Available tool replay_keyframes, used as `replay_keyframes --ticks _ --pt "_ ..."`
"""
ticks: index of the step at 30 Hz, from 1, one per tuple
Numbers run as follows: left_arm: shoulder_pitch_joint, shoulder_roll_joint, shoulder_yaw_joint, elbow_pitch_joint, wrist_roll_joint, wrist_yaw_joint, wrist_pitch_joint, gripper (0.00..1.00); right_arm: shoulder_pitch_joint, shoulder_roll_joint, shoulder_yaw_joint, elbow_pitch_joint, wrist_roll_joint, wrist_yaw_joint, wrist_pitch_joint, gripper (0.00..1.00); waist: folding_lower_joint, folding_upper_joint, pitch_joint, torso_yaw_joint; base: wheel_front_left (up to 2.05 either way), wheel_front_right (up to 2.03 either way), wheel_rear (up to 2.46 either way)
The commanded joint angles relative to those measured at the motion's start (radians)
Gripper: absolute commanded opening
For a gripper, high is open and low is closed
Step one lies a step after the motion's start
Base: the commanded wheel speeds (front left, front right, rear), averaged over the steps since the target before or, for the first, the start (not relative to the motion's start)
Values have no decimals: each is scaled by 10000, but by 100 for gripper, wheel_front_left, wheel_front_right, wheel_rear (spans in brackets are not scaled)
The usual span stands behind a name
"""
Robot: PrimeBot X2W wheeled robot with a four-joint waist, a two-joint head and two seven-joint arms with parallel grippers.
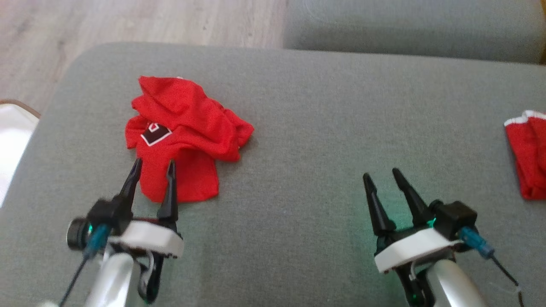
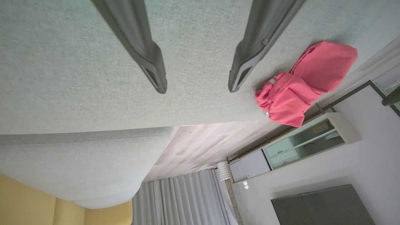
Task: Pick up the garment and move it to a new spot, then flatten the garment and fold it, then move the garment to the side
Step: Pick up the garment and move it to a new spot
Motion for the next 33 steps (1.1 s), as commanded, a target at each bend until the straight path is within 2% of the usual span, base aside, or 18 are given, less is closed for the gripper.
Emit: replay_keyframes --ticks 1,10,16,17,18,19,26,33 --pt "-852 404 109 127 163 -142 343 100 -576 45 117 -401 -98 -7 -45 100 -1 0 414 -247 0 0 0" --pt "-2801 1150 -567 2386 318 -437 2123 100 -958 45 -36 -600 -283 -7 -40 100 -1 0 1408 -750 0 0 0" --pt "-3597 1371 -835 3780 630 -315 2382 100 -1150 45 -19 -572 -313 -7 -92 100 -1 0 1709 -1073 0 0 0" --pt "-3640 1323 -952 3966 627 -357 2421 87 -1172 45 -7 -557 -317 -7 -101 100 -1 0 1723 -1129 0 0 0" --pt "-3690 1285 -1041 4096 590 -399 2358 36 -1195 45 13 -539 -317 -7 -109 100 -1 0 1726 -1191 0 0 0" --pt "-3743 1245 -1094 4176 533 -430 2216 0 -1217 45 22 -520 -315 -7 -119 100 -1 0 1713 -1247 0 0 0" --pt "-3902 785 -1381 4050 -65 -538 1298 0 -1226 45 88 -365 -214 -7 -183 100 -1 0 1404 -1551 0 0 0" --pt "-4191 241 -2122 2771 -792 -562 709 0 -1284 45 167 -293 -51 -7 -239 100 -1 0 1138 -2020 0 0 0"
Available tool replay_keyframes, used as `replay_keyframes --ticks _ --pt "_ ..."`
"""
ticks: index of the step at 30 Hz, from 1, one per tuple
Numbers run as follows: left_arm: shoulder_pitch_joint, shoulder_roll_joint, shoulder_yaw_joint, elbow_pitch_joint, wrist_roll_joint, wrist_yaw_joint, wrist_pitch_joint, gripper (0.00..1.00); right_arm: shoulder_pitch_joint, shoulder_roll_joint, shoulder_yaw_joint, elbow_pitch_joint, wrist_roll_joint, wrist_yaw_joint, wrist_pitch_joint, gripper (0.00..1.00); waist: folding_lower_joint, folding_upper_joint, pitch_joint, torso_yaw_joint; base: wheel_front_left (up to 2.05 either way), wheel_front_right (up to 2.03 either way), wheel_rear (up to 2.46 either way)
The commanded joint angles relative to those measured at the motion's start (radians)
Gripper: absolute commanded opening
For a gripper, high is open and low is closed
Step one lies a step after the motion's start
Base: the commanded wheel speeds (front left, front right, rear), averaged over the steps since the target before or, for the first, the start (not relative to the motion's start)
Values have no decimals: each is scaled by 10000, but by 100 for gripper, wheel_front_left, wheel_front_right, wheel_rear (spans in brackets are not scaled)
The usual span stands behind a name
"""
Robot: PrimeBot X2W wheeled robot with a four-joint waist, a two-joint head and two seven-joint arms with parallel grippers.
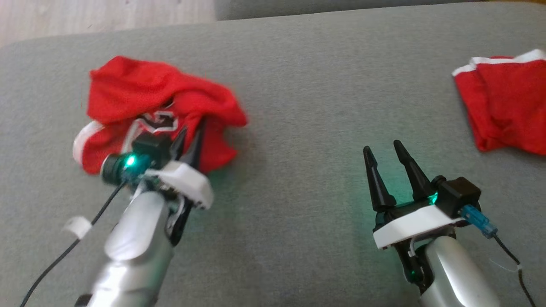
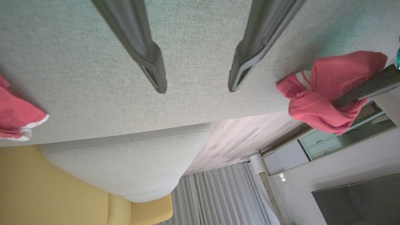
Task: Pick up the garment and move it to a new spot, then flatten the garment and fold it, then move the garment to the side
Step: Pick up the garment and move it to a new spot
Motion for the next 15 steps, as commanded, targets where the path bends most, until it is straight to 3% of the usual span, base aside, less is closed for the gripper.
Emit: replay_keyframes --ticks 1,6,14,15 --pt "-681 102 189 -503 -68 -54 -126 0 -341 49 242 -281 77 -7 -142 100 0 0 -34 -182 0 0 0" --pt "-1113 -268 -238 -1350 -278 -27 -26 0 -477 49 357 -244 315 -7 -182 100 0 0 41 -770 0 0 0" --pt "-2094 -556 -802 -1703 -537 535 23 0 -753 49 582 -212 682 -7 -219 100 0 0 266 -1715 0 0 0" --pt "-2194 -566 -845 -1648 -615 634 -9 37 -773 49 562 -233 702 -7 -220 100 0 0 288 -1776 0 0 0"
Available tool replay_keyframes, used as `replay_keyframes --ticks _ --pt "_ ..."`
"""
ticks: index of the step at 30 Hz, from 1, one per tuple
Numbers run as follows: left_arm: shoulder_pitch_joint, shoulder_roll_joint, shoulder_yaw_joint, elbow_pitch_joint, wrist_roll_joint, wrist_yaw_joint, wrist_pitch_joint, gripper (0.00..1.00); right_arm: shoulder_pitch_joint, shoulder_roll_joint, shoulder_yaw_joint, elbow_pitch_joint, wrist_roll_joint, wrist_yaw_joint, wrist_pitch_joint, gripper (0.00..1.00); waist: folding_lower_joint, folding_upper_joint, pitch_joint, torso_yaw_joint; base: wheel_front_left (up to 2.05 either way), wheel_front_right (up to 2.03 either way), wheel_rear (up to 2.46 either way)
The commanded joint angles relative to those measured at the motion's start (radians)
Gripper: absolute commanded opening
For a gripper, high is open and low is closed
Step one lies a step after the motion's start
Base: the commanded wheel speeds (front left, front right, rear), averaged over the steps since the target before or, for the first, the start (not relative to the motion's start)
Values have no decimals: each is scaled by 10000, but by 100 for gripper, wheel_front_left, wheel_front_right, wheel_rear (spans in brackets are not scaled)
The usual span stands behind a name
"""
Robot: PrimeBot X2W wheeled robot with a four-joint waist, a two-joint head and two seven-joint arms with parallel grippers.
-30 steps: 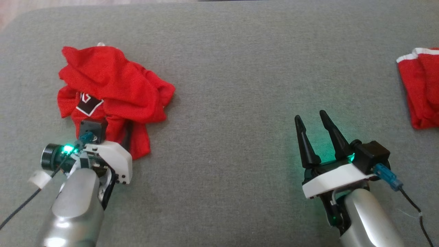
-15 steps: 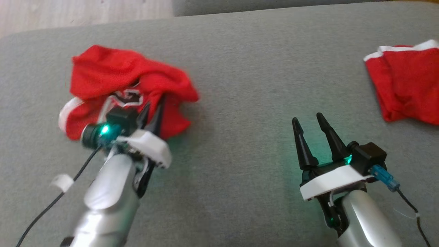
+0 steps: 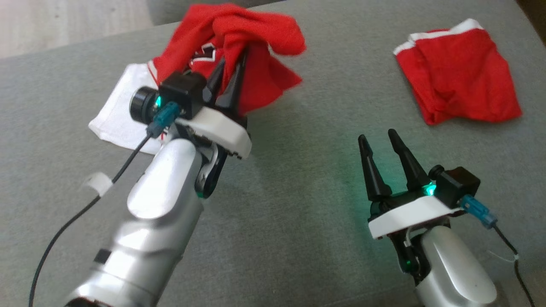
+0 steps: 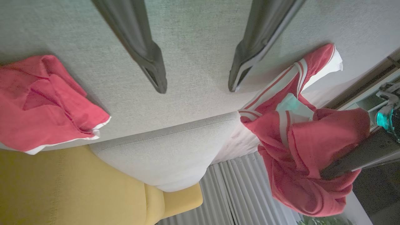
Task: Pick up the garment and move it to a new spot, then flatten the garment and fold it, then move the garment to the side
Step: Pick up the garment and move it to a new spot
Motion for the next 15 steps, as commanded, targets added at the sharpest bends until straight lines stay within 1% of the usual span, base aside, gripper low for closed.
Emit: replay_keyframes --ticks 1,5,6,10,15 --pt "-662 97 158 -204 -154 202 -108 100 -371 51 156 -313 71 -7 -133 100 0 0 125 -241 0 0 0" --pt "-872 89 76 278 -174 688 -510 100 -364 51 60 -417 77 -7 -135 100 0 0 191 -277 0 0 0" --pt "-861 88 113 395 -211 750 -637 100 -348 51 3 -452 63 -7 -135 100 0 0 207 -232 0 0 0" --pt "-567 242 388 691 -419 761 -1079 100 -253 51 -288 -550 -70 -7 -136 100 0 0 164 132 0 0 0" --pt "376 864 779 442 -486 641 -1409 100 -94 51 -606 -500 -388 -7 -136 100 0 0 -119 794 0 0 0"
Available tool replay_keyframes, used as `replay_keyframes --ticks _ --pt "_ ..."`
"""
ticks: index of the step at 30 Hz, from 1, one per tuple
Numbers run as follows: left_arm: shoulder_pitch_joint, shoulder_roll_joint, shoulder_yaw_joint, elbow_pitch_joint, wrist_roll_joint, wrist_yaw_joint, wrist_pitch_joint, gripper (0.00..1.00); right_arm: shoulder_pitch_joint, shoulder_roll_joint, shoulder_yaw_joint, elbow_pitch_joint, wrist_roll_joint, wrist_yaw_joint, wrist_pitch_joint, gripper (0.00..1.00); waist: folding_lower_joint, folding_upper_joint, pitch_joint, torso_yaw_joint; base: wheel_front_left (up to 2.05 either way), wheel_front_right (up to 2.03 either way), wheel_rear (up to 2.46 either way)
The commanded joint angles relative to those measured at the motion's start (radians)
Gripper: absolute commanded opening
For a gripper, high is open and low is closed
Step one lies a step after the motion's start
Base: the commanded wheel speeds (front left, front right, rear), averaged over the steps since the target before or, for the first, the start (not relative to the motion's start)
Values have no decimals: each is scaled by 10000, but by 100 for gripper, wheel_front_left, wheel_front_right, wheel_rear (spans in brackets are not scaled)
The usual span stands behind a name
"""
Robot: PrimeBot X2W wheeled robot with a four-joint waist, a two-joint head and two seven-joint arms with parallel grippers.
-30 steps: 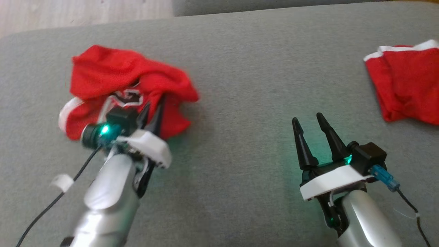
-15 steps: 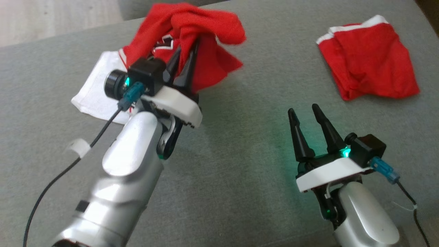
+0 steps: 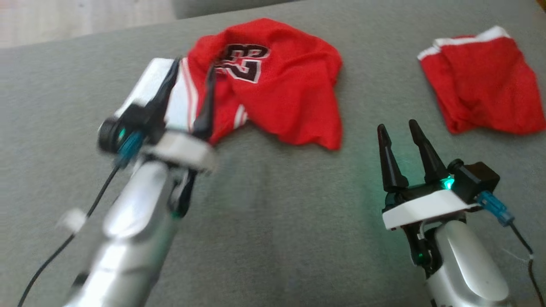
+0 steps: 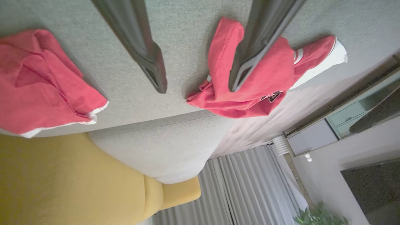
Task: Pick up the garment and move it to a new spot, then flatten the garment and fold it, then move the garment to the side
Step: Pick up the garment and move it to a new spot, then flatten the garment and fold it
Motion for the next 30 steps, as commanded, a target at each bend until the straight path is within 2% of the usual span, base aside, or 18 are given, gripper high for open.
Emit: replay_keyframes --ticks 1,9,11,16,21,30 --pt "369 569 499 -522 -12 5 -146 100 15 51 98 -257 -179 -7 -115 100 -1 0 -293 482 0 0 0" --pt "2540 1098 1327 -2261 231 90 -176 100 365 51 -67 22 -541 -7 -106 100 -1 0 -939 1335 0 0 0" --pt "3531 1034 1667 -2860 233 188 -177 100 506 51 -38 126 -569 -7 -49 100 -1 0 -1193 1558 0 0 0" --pt "4821 662 2066 -3580 241 302 -178 100 697 51 71 238 -589 -7 118 100 -1 0 -1421 1733 0 0 0" --pt "5253 339 2300 -3885 368 205 -178 100 742 51 30 238 -674 -7 243 100 -1 0 -1417 1846 0 0 0" --pt "5007 54 2405 -3937 704 -62 -179 100 94 51 -423 851 -1654 -7 1136 100 -1 0 -900 2023 0 0 0"
